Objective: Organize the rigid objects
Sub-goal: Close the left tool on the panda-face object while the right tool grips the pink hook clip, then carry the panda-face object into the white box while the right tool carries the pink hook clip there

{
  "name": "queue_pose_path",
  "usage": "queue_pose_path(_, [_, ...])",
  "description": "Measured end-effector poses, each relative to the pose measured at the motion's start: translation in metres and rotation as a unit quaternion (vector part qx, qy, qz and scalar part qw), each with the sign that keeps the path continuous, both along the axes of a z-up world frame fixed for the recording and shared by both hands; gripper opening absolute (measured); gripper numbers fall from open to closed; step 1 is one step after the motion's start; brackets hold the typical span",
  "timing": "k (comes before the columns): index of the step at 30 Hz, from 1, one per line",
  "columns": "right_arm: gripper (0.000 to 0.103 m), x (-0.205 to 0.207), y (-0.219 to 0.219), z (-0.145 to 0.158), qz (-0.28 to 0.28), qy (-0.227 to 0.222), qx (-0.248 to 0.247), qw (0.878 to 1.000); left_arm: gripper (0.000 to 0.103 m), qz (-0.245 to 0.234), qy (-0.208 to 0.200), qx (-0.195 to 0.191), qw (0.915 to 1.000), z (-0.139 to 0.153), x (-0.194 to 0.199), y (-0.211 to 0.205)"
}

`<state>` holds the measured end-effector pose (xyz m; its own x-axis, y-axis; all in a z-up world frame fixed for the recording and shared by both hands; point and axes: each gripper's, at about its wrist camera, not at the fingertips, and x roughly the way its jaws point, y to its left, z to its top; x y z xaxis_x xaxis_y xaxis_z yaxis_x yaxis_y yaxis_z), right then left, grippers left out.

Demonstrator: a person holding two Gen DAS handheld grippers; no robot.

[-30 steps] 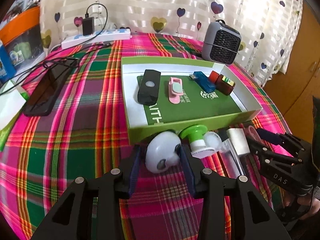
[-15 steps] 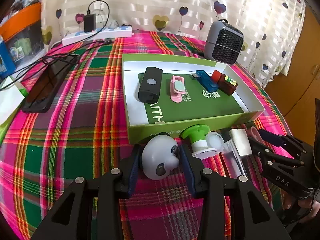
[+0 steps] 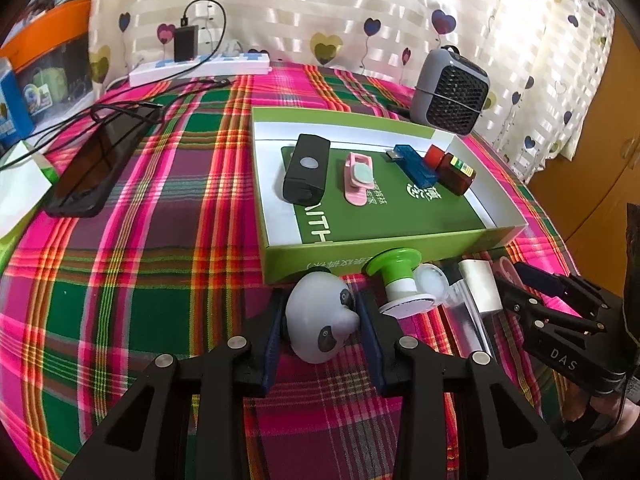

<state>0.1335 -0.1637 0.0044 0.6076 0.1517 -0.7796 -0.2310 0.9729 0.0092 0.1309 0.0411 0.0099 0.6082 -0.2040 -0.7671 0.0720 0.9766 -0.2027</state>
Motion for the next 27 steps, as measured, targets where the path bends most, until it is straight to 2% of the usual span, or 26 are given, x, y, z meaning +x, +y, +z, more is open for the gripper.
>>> queue_pose_path(4, [0.039,0.0003,-0.002,0.0011,-0.011,-0.002,0.002,1.0,0.034,0.001,0.0,0.001,1.0,-0.0001,-0.0005,0.0004])
queue_pose_path(8, [0.034,0.0009,-0.0028,0.0014,-0.014,-0.002,0.004,1.0,0.034,0.001,0.0,0.0,1.0,0.0002,-0.0004,0.0005])
queue_pose_path(10, [0.026,0.0007,-0.0021,0.0014,-0.012,-0.003,0.003,1.0,0.034,0.001,0.0,0.0,1.0,0.0003,-0.0004,0.0005])
queue_pose_path(27, [0.024,0.0007,-0.0029,0.0019,-0.012,-0.003,0.007,1.0,0.034,0.002,-0.001,0.001,1.0,0.0003,-0.0001,0.002])
